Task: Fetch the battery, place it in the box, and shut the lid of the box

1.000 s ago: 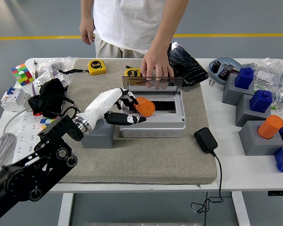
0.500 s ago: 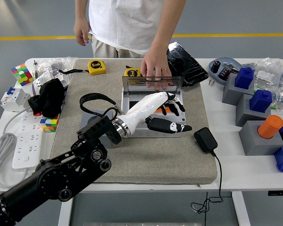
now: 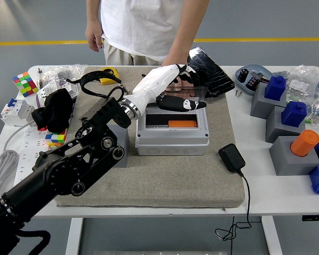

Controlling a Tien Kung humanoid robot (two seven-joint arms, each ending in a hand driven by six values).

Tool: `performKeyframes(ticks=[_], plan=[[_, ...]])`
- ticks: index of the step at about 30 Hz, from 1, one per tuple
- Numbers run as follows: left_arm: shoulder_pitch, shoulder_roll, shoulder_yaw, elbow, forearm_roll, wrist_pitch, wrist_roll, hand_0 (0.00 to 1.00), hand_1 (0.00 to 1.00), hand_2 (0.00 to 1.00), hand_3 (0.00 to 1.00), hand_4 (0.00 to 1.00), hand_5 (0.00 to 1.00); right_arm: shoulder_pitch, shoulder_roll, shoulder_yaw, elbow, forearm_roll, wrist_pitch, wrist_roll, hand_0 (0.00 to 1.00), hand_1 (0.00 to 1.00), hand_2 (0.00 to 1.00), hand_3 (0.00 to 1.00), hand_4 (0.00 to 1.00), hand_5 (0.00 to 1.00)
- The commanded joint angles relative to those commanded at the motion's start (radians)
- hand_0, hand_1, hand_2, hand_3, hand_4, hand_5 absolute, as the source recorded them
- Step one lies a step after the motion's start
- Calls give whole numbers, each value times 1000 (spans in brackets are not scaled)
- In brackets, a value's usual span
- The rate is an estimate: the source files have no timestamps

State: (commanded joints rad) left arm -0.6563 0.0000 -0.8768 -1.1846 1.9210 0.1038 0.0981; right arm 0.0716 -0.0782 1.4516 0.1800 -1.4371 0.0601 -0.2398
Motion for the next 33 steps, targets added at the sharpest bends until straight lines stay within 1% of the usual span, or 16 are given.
performKeyframes(ticks=[2,5,6,9,11,12,17,18,21,23,27,29,30,33], plan=[[0,0,-7,15,17,-6,14,708,762,728,752,998,559,-1,0,3,0,-2,0,-1,639,647,657,575,971,579],[4,0,-9,18,30,-27,52,708,762,728,752,998,559,-3,0,4,0,-5,0,-1,639,647,657,575,971,579],[6,0,-7,13,29,-33,62,570,666,676,733,998,571,-4,0,4,0,-5,0,-1,639,649,657,575,971,579],[12,1,11,-22,9,-54,92,570,666,676,733,998,571,-4,-1,2,0,-5,0,0,639,649,657,575,971,579],[17,8,28,-48,-11,-68,107,570,666,676,733,998,571,-5,-1,1,0,-4,0,0,639,649,657,575,971,579],[19,12,35,-57,-18,-72,112,393,584,633,719,998,570,-5,-1,0,0,-2,0,1,638,648,657,575,971,579],[39,36,85,-122,-53,-96,145,393,584,633,719,998,570,-5,-1,-7,0,4,0,3,638,648,657,575,971,579],[44,43,97,-139,-62,-99,151,345,561,621,715,998,569,-5,-1,-9,0,6,0,4,639,648,657,575,971,579],[53,61,130,-176,-84,-103,162,345,561,621,715,998,569,-7,-1,-7,0,2,0,3,639,648,657,575,971,579],[55,70,153,-187,-97,-107,171,345,561,621,715,998,569,-8,-1,-4,0,-1,0,2,639,648,657,575,971,579],[56,83,202,-185,-124,-115,178,341,560,618,713,998,581,-8,-1,-4,0,-1,0,2,639,648,657,575,971,579],[62,87,207,-196,-132,-118,177,341,560,618,713,998,581,-7,-1,-6,0,1,0,3,639,648,657,575,971,579],[67,89,199,-209,-136,-115,171,338,559,620,713,998,603,-6,-1,-8,0,3,0,4,638,647,657,575,971,579],[87,91,153,-263,-140,-91,137,338,559,620,713,998,603,-6,0,-7,0,3,0,4,638,647,657,575,971,579]])
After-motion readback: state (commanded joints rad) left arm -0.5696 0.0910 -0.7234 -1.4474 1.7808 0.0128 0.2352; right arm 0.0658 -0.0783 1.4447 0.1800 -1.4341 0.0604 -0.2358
